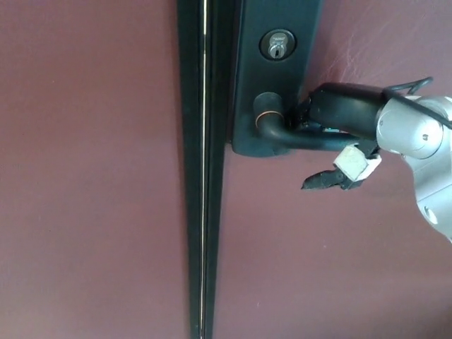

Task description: The robot walks towards the door handle and put its right hand on it and twist the handle

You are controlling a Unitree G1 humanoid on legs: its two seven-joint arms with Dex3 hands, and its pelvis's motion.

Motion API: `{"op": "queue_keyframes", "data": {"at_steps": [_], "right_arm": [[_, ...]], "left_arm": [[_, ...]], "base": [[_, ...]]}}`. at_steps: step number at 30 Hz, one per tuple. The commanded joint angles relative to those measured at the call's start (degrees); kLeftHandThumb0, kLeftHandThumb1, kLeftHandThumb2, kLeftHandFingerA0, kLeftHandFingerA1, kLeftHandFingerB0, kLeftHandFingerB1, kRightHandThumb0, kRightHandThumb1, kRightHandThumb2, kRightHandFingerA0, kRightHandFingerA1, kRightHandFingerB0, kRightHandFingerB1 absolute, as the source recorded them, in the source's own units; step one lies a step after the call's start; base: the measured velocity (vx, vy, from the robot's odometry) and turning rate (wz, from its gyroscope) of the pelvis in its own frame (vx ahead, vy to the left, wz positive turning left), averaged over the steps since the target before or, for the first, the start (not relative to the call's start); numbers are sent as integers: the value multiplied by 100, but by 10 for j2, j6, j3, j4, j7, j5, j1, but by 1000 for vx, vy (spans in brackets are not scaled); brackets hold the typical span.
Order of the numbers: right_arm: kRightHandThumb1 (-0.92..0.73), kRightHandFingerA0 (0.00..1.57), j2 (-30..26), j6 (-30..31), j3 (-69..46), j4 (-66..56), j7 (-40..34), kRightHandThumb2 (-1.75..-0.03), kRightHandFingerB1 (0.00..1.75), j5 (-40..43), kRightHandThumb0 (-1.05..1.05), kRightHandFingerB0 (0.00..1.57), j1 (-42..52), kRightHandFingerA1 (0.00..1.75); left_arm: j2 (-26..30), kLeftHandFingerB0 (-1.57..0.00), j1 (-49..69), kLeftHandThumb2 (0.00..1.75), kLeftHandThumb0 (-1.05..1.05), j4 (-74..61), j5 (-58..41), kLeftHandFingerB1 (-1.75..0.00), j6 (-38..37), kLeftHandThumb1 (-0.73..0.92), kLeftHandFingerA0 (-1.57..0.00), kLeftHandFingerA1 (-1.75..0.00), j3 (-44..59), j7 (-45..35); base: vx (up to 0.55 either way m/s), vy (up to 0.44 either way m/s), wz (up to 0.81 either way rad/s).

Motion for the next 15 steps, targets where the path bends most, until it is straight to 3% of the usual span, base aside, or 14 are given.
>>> {"op": "queue_keyframes", "data": {"at_steps": [1,2,6,7,9,10,11,12,15], "right_arm": [[-47,1,-2,-9,-3,-4,32,-70,22,9,-85,6,5,14],[-45,0,-1,-7,-8,-7,31,-87,21,10,-76,10,3,11],[-44,0,-3,-9,-20,-14,35,-87,20,10,-76,4,-3,12],[-58,0,-4,-7,-24,-15,39,-58,25,11,-83,2,-7,18],[-57,0,-8,-3,-29,-17,48,-62,24,11,-85,2,-15,20],[-44,2,-10,-2,-32,-17,51,-88,20,10,-75,3,-18,12],[-44,2,-10,-1,-33,-17,55,-88,20,10,-75,3,-20,13],[-54,0,-11,0,-36,-16,60,-63,23,11,-87,1,-26,19],[-45,0,-13,7,-46,-11,79,-74,21,16,-86,5,-48,14]], "left_arm": [[-3,-52,5,58,-10,3,8,-43,-2,64,-62,-47,-4,2],[-3,-51,4,58,-10,3,7,-43,-1,64,-62,-47,-3,2],[-4,-51,3,58,-10,5,8,-43,0,65,-61,-47,-4,1],[-4,-51,3,58,-10,4,6,-43,0,65,-61,-47,-3,-1],[-4,-51,3,58,-10,5,3,-43,-2,65,-61,-47,0,-4],[-4,-51,3,58,-10,5,3,-43,-2,65,-61,-47,0,-6],[-4,-51,4,58,-10,5,3,-43,-2,65,-62,-47,0,-5],[-4,-52,4,58,-10,5,4,-43,-2,65,-63,-48,0,-4],[-4,-52,6,58,-10,4,6,-43,-3,65,-63,-48,-1,-2]], "base": [[0,0,0],[0,0,0],[0,0,0],[0,0,0],[0,0,0],[0,0,0],[0,0,0],[0,0,0],[0,0,0]]}}
